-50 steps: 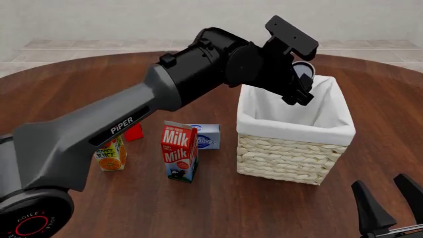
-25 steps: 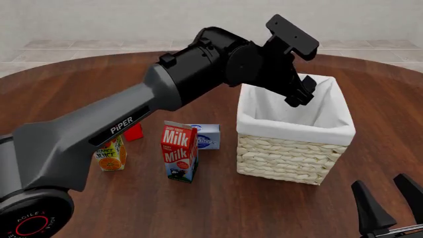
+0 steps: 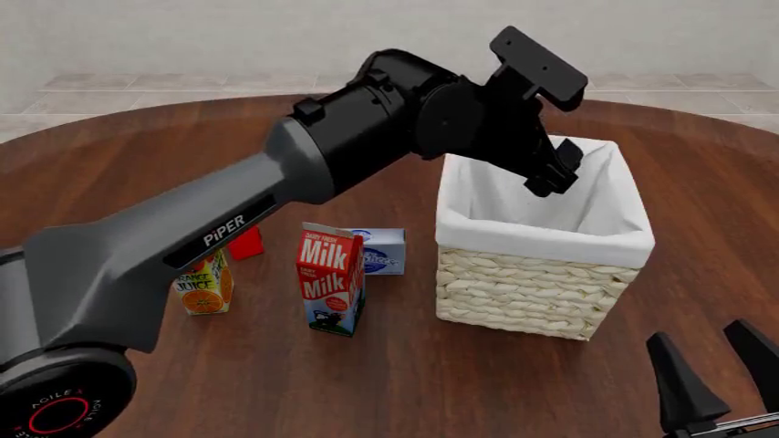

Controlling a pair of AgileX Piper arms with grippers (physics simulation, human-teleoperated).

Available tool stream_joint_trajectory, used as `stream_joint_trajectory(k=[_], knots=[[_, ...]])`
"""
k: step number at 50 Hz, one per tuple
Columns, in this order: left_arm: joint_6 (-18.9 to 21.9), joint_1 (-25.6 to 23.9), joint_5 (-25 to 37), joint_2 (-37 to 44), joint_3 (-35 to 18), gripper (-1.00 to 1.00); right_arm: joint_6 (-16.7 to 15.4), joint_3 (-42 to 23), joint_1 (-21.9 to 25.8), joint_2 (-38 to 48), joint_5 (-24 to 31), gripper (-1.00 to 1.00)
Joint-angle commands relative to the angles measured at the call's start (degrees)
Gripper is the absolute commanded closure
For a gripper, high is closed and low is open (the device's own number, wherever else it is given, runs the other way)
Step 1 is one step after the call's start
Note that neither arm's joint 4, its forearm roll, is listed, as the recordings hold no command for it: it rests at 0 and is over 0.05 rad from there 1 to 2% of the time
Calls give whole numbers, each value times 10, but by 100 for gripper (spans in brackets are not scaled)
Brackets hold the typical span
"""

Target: Pick up the alphabet soup and the tomato sauce, and put them in the basket.

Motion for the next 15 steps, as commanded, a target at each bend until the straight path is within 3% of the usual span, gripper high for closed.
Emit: stream_joint_trajectory(k=[1,15], knots=[[0,-3,0,12,0,-100,0,0,0,0,0,-100],[0,-3,0,12,0,-100,0,0,2,0,0,-100]])
